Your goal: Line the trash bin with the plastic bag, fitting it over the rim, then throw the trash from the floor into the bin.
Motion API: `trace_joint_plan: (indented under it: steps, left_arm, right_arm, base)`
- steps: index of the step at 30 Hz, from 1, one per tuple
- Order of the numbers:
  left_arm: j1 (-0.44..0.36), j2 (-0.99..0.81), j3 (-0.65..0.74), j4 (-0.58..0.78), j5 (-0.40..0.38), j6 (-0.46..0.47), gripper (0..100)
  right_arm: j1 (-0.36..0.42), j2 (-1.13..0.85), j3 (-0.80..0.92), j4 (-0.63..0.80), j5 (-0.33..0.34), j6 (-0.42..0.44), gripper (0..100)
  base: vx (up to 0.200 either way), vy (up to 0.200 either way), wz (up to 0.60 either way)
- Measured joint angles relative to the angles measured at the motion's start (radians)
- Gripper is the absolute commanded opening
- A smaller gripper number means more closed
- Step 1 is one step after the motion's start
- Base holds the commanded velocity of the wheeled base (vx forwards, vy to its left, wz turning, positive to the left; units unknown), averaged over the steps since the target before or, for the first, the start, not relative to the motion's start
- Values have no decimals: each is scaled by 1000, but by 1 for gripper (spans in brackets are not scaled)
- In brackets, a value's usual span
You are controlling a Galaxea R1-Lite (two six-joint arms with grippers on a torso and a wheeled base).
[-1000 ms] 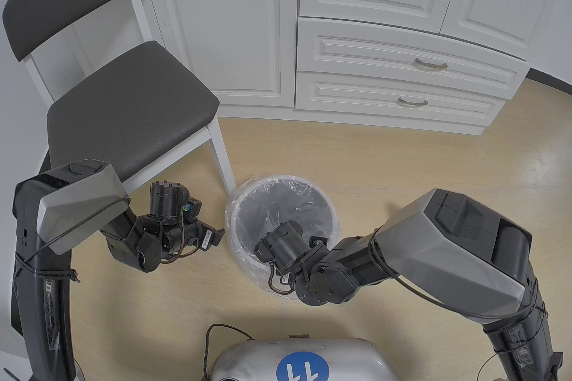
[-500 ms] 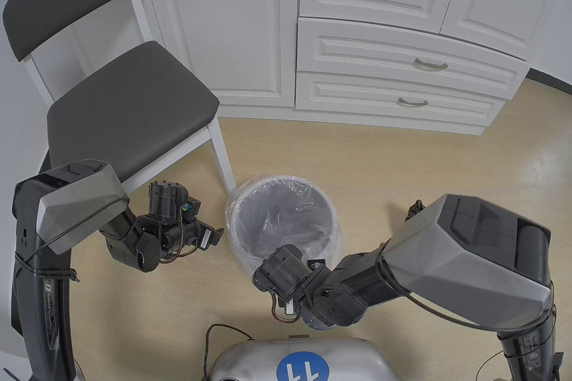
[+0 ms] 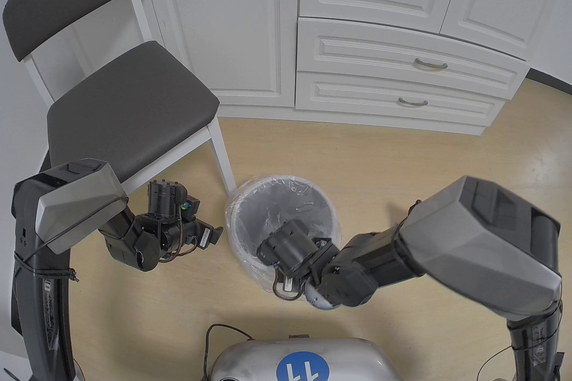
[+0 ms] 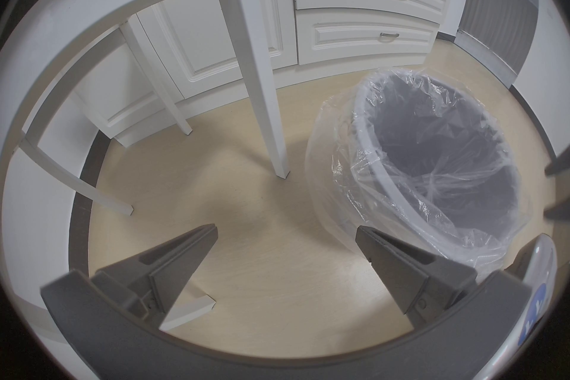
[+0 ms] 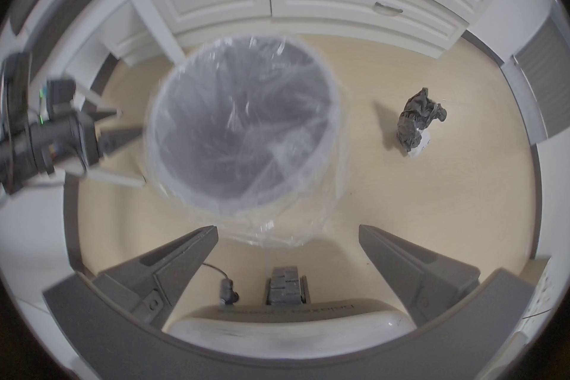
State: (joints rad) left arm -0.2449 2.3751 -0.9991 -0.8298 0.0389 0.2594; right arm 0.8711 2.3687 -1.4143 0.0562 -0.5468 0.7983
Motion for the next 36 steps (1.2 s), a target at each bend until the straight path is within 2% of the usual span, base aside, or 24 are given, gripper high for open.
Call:
trace_joint_plan:
  steps: [9, 19, 29, 36]
  left_arm:
    - [1, -3, 0, 0, 0, 0, 100]
    - [1, -4, 2, 0, -1, 1, 100]
    - [1, -4, 3, 0, -1, 1, 100]
    - [1, -2, 5, 0, -6, 1, 100]
  right_arm:
    - [-53, -19, -14, -116, 3, 14, 100]
    - [-39, 83, -60, -126, 4, 38, 100]
    - [16, 77, -6, -119, 6, 35, 100]
    - [25, 96, 2, -121, 14, 31, 100]
  base:
    - [0, 0, 0]
    - [0, 0, 0]
    - [0, 0, 0]
    - [0, 0, 0]
